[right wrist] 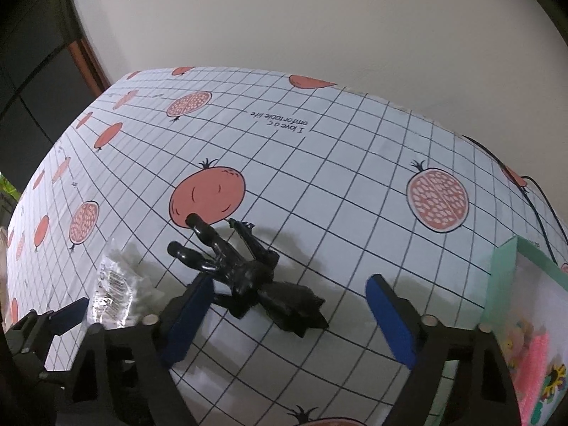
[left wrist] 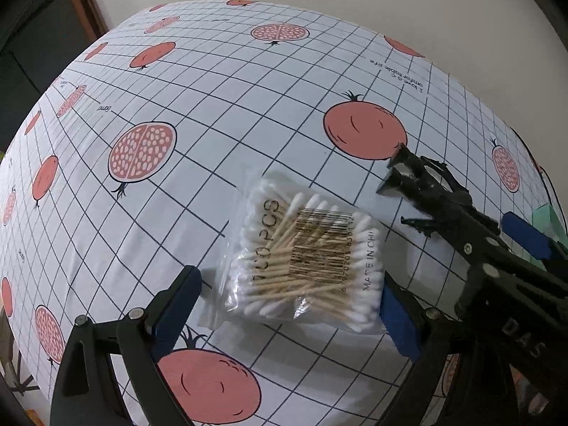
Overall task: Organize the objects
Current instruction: 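Close left tool on the swab pack while right tool closes on the black robot figure, then lift and carry the swab pack with left tool while right tool carries the black figure to the tray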
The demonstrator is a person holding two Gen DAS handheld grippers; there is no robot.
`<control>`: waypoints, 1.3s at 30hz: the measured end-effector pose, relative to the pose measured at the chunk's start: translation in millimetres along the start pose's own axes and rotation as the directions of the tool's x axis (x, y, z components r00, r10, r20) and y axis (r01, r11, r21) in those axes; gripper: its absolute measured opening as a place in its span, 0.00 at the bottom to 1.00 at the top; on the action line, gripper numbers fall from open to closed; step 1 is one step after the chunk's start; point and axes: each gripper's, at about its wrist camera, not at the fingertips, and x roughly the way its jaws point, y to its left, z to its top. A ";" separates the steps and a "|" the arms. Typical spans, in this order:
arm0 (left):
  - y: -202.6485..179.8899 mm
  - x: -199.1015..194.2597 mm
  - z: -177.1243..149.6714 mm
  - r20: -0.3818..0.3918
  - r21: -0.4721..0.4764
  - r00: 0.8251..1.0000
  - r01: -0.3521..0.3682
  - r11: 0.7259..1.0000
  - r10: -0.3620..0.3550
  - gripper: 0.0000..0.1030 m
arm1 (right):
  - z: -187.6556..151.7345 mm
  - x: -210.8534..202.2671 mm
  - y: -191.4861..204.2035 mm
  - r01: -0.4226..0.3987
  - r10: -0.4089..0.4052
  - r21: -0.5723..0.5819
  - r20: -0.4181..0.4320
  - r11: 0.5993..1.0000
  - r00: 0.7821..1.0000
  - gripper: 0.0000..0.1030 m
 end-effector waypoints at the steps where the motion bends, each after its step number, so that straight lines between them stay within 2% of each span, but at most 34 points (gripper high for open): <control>1: 0.2 -0.2 0.1 0.000 -0.002 1.000 0.003 1.000 -0.003 0.92 | 0.4 0.4 1.2 -0.008 0.008 0.001 0.004 1.000 1.000 0.79; 5: -0.2 -0.3 0.7 0.000 -0.004 1.000 0.006 1.000 -0.006 0.92 | 1.0 -0.5 3.8 -0.023 0.023 -0.001 0.006 1.000 1.000 0.73; 9: 0.5 -0.9 1.1 0.000 -0.008 1.000 0.008 1.000 -0.008 0.91 | 1.3 -1.4 6.0 -0.045 0.045 0.002 0.001 0.999 0.999 0.61; 12: 0.7 -2.1 1.7 0.003 -0.013 1.000 0.006 1.000 -0.006 0.86 | -0.6 -2.5 7.7 -0.051 0.051 0.000 -0.005 0.999 0.999 0.54; 17: 0.3 -3.8 2.7 0.005 -0.016 1.000 0.009 1.000 -0.009 0.82 | -4.6 -4.3 5.5 -0.071 0.071 0.028 -0.004 0.997 0.997 0.52; 19: -0.8 -5.4 3.2 0.011 -0.013 1.000 0.002 1.000 -0.002 0.75 | -6.8 -5.7 3.9 -0.083 0.084 0.046 -0.004 0.995 0.996 0.52; 25: -1.0 -8.0 3.2 0.014 -0.009 1.000 0.004 1.000 -0.003 0.69 | -11.1 -11.0 1.5 -0.108 0.107 0.081 0.013 0.991 0.994 0.52; 28: 11.0 -12.8 -2.8 0.016 -0.016 1.000 0.009 1.000 -0.009 0.68 | -12.4 -14.3 1.1 -0.113 0.111 0.096 0.022 0.989 0.994 0.51; 30: 5.2 -9.6 -10.6 0.016 -0.020 1.000 0.013 1.000 -0.012 0.68 | -13.4 -17.5 0.4 -0.114 0.111 0.106 0.032 0.988 0.993 0.51; 39: 10.5 -13.7 0.2 0.017 -0.045 0.998 0.053 0.998 -0.053 0.68 | -14.0 -33.0 -4.4 -0.117 0.107 0.141 0.074 0.983 0.991 0.51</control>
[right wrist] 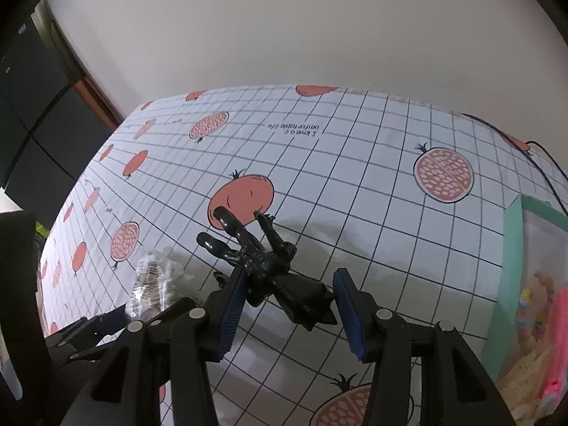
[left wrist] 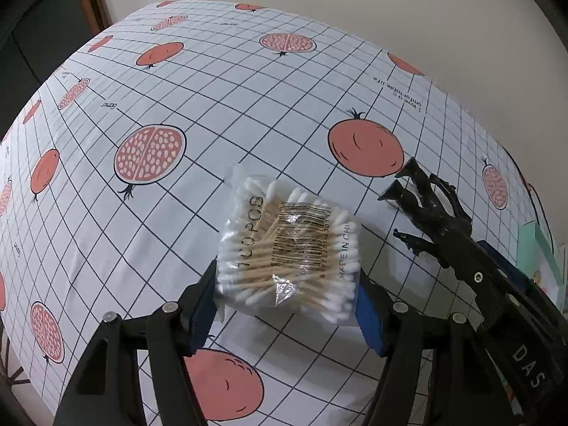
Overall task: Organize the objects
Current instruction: 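Lift and carry the swab pack with left tool while right tool carries the black figure to the tray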
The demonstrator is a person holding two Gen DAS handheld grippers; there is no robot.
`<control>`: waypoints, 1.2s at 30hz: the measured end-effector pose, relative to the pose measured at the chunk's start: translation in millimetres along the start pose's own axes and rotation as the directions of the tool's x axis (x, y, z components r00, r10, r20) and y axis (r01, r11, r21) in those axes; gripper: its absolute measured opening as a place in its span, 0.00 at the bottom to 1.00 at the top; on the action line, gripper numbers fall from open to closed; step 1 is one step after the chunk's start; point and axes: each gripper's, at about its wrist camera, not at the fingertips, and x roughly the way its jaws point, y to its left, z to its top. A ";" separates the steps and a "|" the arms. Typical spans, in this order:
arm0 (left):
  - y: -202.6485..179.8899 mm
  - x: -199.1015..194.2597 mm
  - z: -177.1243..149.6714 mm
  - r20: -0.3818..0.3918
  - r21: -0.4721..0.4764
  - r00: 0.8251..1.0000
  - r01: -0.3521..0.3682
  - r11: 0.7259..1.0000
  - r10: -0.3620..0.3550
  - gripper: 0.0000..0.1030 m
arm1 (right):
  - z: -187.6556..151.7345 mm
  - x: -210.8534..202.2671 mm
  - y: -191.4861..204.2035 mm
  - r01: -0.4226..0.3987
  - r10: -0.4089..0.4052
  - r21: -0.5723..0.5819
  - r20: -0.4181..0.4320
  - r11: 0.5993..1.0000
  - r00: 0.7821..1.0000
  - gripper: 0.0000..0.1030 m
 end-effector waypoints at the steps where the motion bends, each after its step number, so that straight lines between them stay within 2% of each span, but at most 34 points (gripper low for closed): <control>1: -0.5 -2.3 0.7 0.006 -0.002 1.000 0.002 1.000 -0.002 0.68 | 0.4 -2.4 -0.6 0.002 -0.002 0.007 0.006 1.000 1.000 0.51; 10: 9.4 -19.8 10.1 0.042 0.006 0.999 0.026 1.000 -0.026 0.68 | -4.4 -32.1 -15.4 0.015 -0.020 0.085 0.054 0.996 0.998 0.51; 18: 9.9 -36.2 9.6 0.067 0.026 0.996 0.052 0.998 -0.053 0.67 | -19.7 -71.0 -36.8 0.059 -0.076 0.167 0.093 0.984 0.993 0.51; 29: -14.2 -66.6 -4.9 0.098 0.085 0.991 0.087 0.993 -0.095 0.67 | -48.9 -129.5 -61.2 0.110 -0.155 0.279 0.143 0.954 0.978 0.51; 36: -28.4 -78.1 -13.1 0.114 0.129 0.987 0.095 0.987 -0.110 0.67 | -68.4 -155.9 -75.3 0.111 -0.176 0.345 0.165 0.932 0.970 0.51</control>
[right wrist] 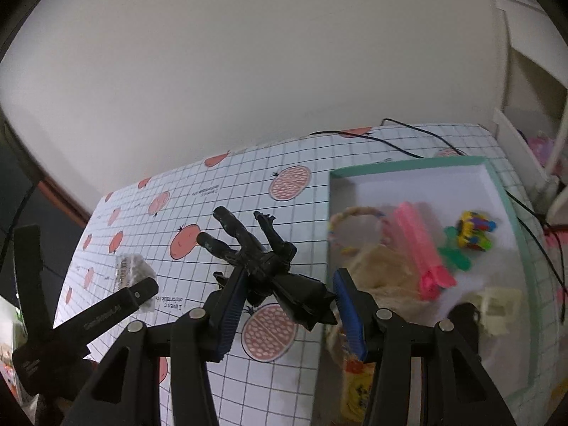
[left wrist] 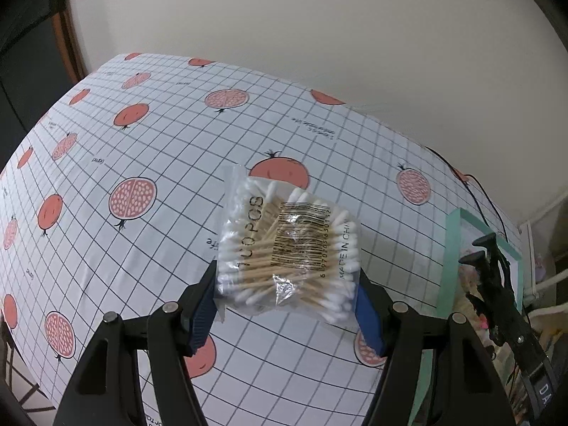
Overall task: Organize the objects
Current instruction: 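Lift and carry the swab pack with left tool while right tool carries the black figure to the tray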
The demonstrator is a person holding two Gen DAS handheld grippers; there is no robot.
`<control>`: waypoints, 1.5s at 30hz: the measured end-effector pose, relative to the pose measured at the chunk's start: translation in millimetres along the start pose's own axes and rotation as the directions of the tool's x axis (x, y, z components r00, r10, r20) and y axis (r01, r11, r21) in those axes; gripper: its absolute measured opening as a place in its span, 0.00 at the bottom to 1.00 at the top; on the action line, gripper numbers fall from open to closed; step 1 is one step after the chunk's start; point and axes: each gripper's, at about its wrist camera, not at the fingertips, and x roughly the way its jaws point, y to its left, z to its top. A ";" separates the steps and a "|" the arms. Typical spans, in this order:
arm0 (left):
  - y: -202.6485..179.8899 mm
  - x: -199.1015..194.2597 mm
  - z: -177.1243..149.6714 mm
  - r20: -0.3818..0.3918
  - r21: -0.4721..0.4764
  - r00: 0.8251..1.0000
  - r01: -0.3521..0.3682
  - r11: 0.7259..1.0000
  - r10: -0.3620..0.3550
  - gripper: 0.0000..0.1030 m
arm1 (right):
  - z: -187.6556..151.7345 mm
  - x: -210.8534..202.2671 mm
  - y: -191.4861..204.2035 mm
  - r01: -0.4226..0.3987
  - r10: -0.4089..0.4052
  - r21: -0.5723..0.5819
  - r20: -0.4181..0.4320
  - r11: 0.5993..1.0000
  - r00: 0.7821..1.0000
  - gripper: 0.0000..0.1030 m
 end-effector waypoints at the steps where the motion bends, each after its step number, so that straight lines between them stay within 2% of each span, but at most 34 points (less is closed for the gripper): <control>1: -3.3 -1.0 -0.9 0.000 0.008 1.000 0.003 1.000 -0.003 0.67 | -0.7 -2.4 -3.2 0.004 -0.004 0.005 0.002 1.000 1.000 0.51; 18: -71.6 -4.1 -17.6 -0.007 0.134 0.998 0.059 0.989 -0.058 0.68 | -5.2 -12.9 -64.0 0.042 -0.044 0.107 0.019 0.993 0.999 0.51; 21: -86.1 -3.0 -22.7 -0.013 0.163 0.997 0.081 0.983 -0.080 0.68 | -3.8 -17.9 -80.2 0.087 -0.091 0.122 0.030 0.989 0.995 0.51; 28: -121.9 -3.8 -37.2 -0.025 0.237 0.990 0.139 0.962 -0.137 0.68 | -3.0 -29.7 -114.2 0.170 -0.179 0.162 0.041 0.972 0.983 0.51; 33: -142.6 -1.9 -44.9 -0.039 0.275 0.983 0.181 0.944 -0.177 0.68 | -4.3 -30.1 -131.0 0.204 -0.213 0.184 0.030 0.962 0.977 0.51; 45: -183.4 11.9 -66.1 -0.094 0.360 0.969 0.248 0.900 -0.230 0.68 | -9.5 -19.4 -153.4 0.222 -0.227 0.222 -0.004 0.949 0.974 0.51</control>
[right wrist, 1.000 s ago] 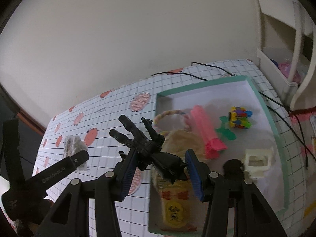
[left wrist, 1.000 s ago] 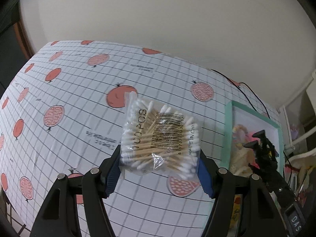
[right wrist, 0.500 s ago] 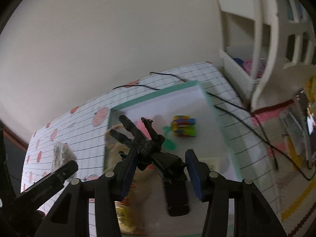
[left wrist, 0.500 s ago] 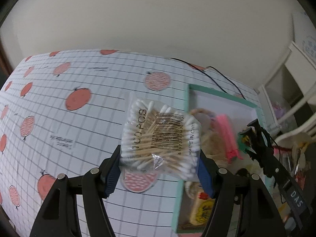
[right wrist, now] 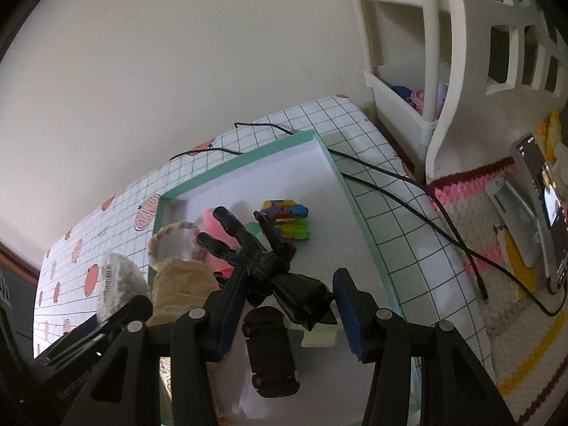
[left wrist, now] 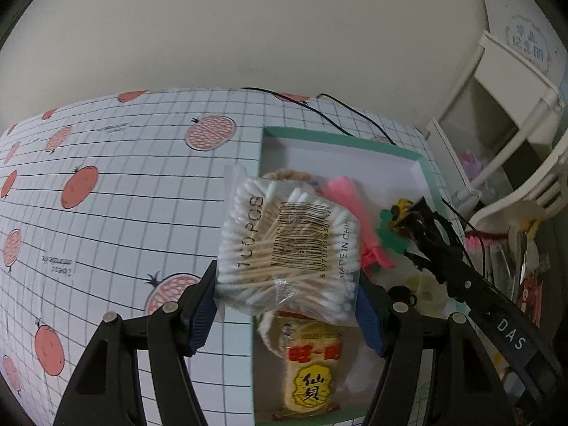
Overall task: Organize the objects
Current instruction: 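Lower the swab pack into the tray and open left tool while right tool holds the figure above it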
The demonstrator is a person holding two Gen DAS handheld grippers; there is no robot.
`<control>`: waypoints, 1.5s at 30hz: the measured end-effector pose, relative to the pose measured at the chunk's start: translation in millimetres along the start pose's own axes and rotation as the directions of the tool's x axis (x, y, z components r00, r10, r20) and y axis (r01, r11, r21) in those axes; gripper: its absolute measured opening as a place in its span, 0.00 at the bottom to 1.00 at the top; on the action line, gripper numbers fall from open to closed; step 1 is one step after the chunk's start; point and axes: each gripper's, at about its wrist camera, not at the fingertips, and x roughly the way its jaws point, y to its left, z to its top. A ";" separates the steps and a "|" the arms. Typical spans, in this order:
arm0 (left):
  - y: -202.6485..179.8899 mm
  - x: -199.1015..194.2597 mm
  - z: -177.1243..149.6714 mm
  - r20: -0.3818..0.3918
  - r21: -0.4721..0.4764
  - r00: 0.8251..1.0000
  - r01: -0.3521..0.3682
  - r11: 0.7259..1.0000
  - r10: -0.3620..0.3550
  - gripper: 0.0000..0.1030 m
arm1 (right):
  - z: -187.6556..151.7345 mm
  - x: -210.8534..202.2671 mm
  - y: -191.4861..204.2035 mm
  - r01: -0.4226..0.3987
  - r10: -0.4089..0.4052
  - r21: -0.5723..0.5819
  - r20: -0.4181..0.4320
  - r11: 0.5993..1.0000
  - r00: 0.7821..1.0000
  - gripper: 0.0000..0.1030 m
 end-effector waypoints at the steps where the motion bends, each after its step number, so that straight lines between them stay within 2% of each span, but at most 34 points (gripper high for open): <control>1: -1.0 2.3 -0.4 -0.005 0.003 1.000 0.004 1.000 -0.004 0.68 | -0.1 1.5 0.0 0.004 -0.005 -0.002 -0.001 1.000 1.000 0.51; 16: -12.3 29.6 -8.8 -0.061 0.041 0.998 0.019 0.999 -0.016 0.68 | -0.7 18.6 1.9 0.042 -0.043 -0.036 -0.028 0.998 0.999 0.51; 45: -22.9 20.6 -8.0 -0.094 0.109 0.995 0.037 0.993 -0.026 0.69 | 2.4 13.1 5.9 0.009 -0.010 -0.038 -0.024 0.999 1.000 0.52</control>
